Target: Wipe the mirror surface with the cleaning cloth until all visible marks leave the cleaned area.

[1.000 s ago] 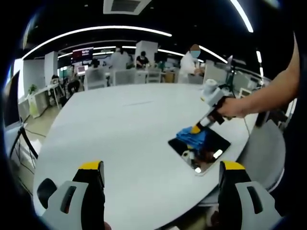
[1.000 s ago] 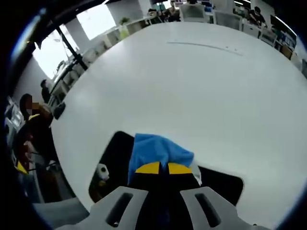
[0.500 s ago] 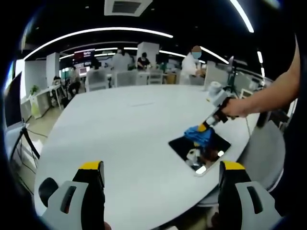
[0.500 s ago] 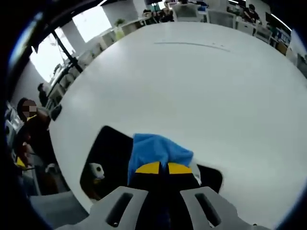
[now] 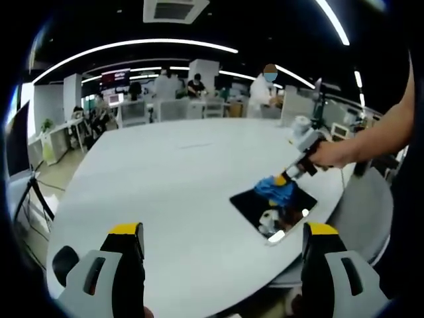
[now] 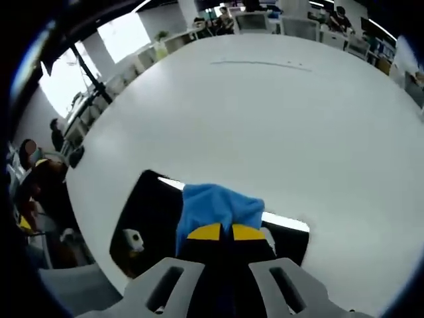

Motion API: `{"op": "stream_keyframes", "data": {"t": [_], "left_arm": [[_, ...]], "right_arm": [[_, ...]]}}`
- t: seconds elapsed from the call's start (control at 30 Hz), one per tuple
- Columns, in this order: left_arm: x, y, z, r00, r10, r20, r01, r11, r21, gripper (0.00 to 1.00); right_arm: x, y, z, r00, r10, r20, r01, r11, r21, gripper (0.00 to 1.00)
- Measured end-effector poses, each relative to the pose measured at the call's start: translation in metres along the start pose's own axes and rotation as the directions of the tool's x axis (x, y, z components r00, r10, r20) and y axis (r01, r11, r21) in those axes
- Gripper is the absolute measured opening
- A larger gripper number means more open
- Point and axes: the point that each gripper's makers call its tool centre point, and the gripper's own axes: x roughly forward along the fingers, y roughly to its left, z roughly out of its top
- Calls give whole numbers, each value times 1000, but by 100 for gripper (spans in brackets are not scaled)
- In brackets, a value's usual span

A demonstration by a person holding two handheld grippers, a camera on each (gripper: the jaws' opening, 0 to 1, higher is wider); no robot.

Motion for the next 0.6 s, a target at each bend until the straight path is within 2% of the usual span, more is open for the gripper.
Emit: {"op": "stream_keyframes", "data": {"t": [0.3, 0.6], "left_arm": [[7, -7, 3, 1000, -21, 0, 21, 1000, 9, 100], [11, -11, 5, 999, -39, -3, 39, 999, 19, 100]], "right_arm": [[-18, 10, -31, 1000, 17, 24, -18, 999, 42, 0], [-33, 20, -58, 999, 45, -3, -45, 997, 63, 0]]}}
